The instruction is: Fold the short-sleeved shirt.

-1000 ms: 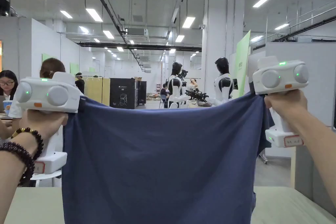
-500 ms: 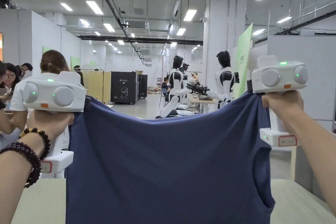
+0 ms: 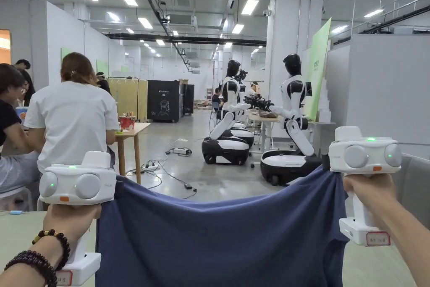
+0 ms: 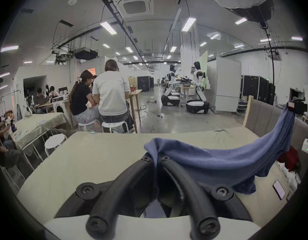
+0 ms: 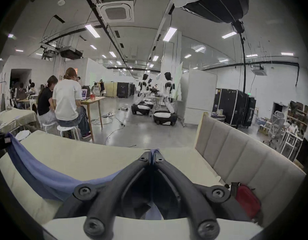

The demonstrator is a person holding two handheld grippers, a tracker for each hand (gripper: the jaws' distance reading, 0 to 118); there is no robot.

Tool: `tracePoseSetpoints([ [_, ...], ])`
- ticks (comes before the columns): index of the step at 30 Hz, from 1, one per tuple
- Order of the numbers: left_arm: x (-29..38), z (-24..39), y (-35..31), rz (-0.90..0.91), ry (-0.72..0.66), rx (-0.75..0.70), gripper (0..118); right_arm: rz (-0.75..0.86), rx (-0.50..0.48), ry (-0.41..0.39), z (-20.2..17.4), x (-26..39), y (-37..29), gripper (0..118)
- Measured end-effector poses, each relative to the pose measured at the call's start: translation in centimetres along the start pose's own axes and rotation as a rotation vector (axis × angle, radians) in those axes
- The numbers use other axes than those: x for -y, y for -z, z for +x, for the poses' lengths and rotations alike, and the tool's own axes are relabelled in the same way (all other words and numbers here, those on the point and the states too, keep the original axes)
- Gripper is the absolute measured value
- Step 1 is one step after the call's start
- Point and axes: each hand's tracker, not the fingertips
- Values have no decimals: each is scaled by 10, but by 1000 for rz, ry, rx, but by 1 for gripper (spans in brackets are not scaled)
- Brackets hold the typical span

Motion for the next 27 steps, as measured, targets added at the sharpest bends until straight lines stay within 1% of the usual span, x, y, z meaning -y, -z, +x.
tracePoseSetpoints([
  [4,22,-5,-42,9,2,14,1,10,-26,0,14,29,-41,1],
  [6,43,-8,-68,1,-9,26,1,-6,-37,-31,17,48,-80,1],
  [9,81,-14,-106,-10,-51,76,1,-19,-46,-47,22,85,-121,1],
  [13,140,-21,-149,-47,-47,106,1,-59,-87,-24,29,145,-166,1],
  [16,189,-27,-178,-110,-39,144,1,-117,-140,-24,32,198,-197,1],
  [17,205,-28,-187,-113,-31,148,1,-161,-156,-31,34,217,-208,1],
  [19,233,-31,-204,-141,-9,145,1,-201,-169,12,38,252,-227,1],
  [22,271,-36,-227,-174,-10,185,1,-278,-185,12,40,301,-253,1],
  [25,302,-38,-240,-203,34,185,1,-377,-203,-18,41,347,-265,1],
  [27,319,-42,-240,-237,1,183,1,-452,-197,-72,39,373,-266,1],
])
